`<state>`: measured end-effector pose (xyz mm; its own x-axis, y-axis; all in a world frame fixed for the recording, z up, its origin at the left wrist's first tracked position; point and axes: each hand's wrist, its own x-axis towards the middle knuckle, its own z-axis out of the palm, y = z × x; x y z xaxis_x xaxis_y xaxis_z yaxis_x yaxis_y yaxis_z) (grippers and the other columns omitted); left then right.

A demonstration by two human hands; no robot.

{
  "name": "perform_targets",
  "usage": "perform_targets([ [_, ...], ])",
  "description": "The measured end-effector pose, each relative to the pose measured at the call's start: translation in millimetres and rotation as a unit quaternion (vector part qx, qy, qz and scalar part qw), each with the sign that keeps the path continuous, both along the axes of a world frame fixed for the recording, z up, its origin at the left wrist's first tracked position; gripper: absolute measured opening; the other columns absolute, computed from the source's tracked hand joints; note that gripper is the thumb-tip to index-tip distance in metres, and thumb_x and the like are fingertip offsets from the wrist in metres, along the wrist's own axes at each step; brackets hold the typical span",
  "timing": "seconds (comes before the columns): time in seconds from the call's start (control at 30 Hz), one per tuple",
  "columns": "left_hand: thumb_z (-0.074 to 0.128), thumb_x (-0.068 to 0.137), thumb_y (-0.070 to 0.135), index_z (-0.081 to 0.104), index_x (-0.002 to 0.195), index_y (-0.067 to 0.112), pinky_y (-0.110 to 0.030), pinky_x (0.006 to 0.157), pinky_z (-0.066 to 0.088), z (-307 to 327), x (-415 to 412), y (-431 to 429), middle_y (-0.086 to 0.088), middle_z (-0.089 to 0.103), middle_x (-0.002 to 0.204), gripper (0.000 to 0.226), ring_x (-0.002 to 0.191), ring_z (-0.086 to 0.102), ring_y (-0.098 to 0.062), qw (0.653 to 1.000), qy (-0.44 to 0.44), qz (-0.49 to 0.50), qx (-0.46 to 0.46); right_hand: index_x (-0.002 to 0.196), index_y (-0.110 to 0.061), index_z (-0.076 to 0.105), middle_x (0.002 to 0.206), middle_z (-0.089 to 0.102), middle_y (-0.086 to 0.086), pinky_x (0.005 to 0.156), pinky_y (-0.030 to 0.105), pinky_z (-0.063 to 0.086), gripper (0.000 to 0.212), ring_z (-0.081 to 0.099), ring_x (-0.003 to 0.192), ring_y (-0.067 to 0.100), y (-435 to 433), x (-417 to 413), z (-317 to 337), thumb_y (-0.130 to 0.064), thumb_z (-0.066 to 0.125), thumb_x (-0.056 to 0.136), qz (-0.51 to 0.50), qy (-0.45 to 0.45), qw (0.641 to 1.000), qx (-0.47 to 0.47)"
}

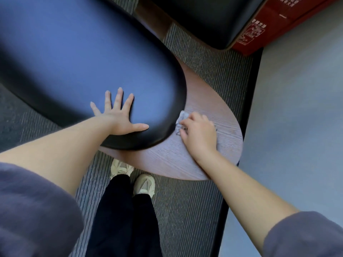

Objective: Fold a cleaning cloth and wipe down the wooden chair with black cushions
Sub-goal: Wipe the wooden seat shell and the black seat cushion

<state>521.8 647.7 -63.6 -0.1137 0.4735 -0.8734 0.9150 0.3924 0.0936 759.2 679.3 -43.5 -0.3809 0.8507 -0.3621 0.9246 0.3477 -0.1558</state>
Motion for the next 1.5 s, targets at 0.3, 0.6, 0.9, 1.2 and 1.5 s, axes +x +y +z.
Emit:
perform_targets([
  [0.3,0.022,0.092,0.072,-0.019,0.152,0.034,-0.062,0.117,-0.002,5.7,-17.1,-56.1,0.002,-0.032,0.158,0.082,0.146,-0.026,-0.032,0.998,0.028,-0.015,0.059,0.085,-0.022,0.073,0.088,0.061,-0.002,0.068,0.032,0.035,0.011,0.057,0.081,0.026,-63.0,-8.6,19.0,-0.025,0.075,0.074,0.009,0.011,1.000,0.027],
  [0.6,0.029,0.086,0.079,-0.016,0.151,0.041,-0.053,0.120,0.010,-0.5,-62.6,-59.1,-0.007,-0.024,0.161,0.088,0.148,-0.015,-0.041,0.987,0.070,-0.098,0.104,0.083,-0.023,0.073,0.088,0.062,-0.004,0.069,0.034,0.036,0.010,0.056,0.082,0.024,-132.5,-60.7,12.1,-0.023,0.075,0.073,-0.056,0.043,0.997,0.025],
  [0.9,0.027,0.099,0.060,-0.014,0.153,0.039,-0.057,0.119,0.008,-5.2,-78.0,-67.8,-0.007,-0.022,0.162,0.071,0.148,-0.016,-0.039,0.981,0.051,-0.118,0.146,0.080,-0.023,0.072,0.083,0.060,-0.006,0.064,0.032,0.034,0.007,0.054,0.079,0.021,-161.0,-151.8,-22.0,-0.022,0.075,0.074,-0.081,0.064,0.994,0.024],
  [1.2,0.027,0.099,0.059,-0.015,0.152,0.040,-0.058,0.119,0.008,-5.1,-84.4,-67.0,-0.007,-0.024,0.161,0.070,0.147,-0.017,-0.039,0.981,0.042,-0.138,0.133,0.087,-0.026,0.072,0.087,0.060,-0.007,0.068,0.033,0.033,0.013,0.055,0.083,0.021,-155.1,-112.0,-14.9,-0.023,0.069,0.075,-0.123,0.041,0.990,0.054],
  [1.5,0.030,0.097,0.061,-0.015,0.152,0.040,-0.059,0.119,0.008,-2.3,-84.5,-65.5,-0.007,-0.024,0.161,0.074,0.147,-0.017,-0.040,0.982,0.035,-0.138,0.124,0.084,-0.024,0.071,0.087,0.063,-0.004,0.067,0.033,0.029,0.013,0.057,0.081,0.025,-136.6,-67.0,-1.7,-0.022,0.071,0.071,-0.128,0.005,0.986,0.110],
])
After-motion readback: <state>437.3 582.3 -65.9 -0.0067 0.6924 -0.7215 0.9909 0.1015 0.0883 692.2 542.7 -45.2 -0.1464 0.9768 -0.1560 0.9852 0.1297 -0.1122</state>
